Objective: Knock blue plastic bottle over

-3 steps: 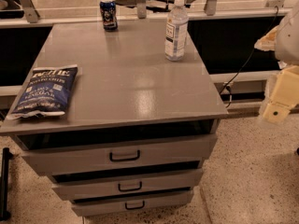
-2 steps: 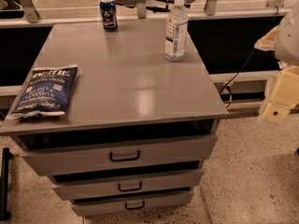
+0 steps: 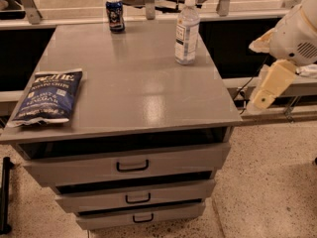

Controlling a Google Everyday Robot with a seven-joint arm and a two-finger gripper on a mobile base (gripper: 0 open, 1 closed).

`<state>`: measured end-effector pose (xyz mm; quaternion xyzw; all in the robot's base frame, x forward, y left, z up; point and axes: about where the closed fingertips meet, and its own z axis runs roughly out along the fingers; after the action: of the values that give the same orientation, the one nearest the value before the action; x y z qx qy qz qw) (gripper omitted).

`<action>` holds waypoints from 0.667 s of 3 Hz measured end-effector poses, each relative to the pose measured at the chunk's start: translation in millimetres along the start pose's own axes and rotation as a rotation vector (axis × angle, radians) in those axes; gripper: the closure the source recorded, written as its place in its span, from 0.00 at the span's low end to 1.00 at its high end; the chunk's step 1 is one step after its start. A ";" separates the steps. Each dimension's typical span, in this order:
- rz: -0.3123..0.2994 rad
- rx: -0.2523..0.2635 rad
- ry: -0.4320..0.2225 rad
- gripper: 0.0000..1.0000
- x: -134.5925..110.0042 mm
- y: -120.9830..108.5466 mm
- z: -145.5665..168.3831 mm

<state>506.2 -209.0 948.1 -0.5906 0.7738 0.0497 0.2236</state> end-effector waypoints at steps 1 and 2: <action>0.041 0.001 -0.143 0.00 -13.2 -50.1 38.3; 0.083 0.024 -0.297 0.00 -38.7 -104.0 72.9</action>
Offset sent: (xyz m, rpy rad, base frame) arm 0.2051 0.0432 -0.0343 0.4797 -0.1570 -0.0586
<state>632.4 -180.5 918.0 -0.5414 0.7565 0.1366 0.3406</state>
